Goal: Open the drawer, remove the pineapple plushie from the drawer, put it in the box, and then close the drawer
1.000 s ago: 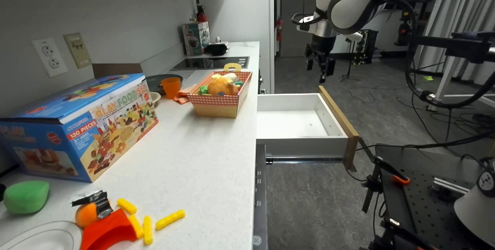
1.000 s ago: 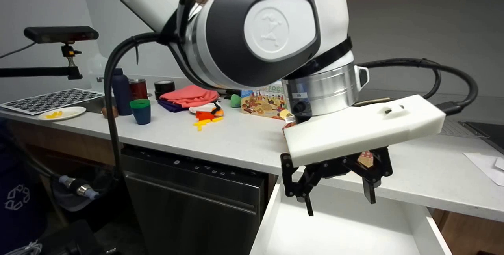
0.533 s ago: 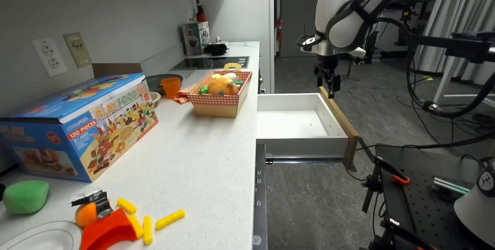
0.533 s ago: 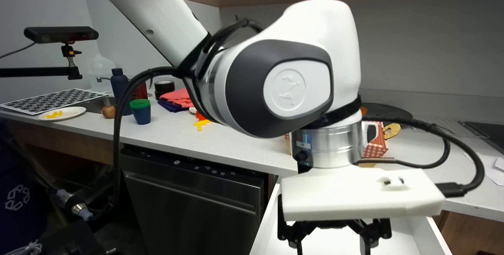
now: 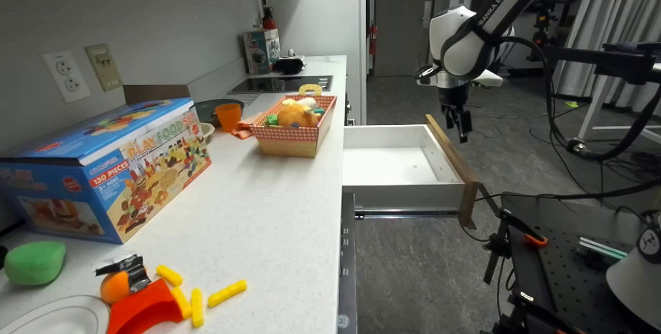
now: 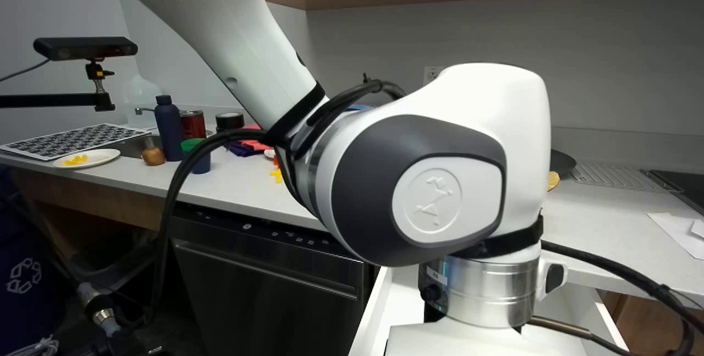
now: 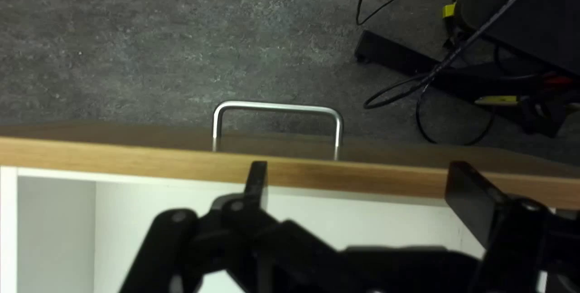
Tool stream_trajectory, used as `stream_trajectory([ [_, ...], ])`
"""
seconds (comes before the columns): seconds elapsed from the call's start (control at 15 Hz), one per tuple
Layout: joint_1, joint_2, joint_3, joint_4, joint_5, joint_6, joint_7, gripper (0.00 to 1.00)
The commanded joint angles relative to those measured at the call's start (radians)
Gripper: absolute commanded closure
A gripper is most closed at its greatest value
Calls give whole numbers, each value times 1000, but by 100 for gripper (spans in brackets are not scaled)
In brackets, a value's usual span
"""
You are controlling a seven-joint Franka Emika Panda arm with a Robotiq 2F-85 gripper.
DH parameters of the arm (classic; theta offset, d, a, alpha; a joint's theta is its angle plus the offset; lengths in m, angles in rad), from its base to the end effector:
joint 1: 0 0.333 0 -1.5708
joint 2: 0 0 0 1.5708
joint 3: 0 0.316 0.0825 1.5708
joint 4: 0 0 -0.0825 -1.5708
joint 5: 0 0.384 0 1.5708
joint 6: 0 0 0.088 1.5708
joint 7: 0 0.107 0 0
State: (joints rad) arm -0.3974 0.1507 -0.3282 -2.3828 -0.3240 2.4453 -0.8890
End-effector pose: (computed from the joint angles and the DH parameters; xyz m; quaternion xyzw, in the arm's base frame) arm 0.3687 -0.3303 0.2547 0.9695 0.2083 -0.1177 0.0539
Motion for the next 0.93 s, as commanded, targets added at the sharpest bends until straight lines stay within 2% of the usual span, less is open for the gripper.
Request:
stream_trajectory([
  [0.0,-7,56,-22,26,-12,-31,11,0],
  [0.33,-31,167,-4,66,54,13,-17,0],
  [0.87,-93,252,131,125,285,176,-154,0],
])
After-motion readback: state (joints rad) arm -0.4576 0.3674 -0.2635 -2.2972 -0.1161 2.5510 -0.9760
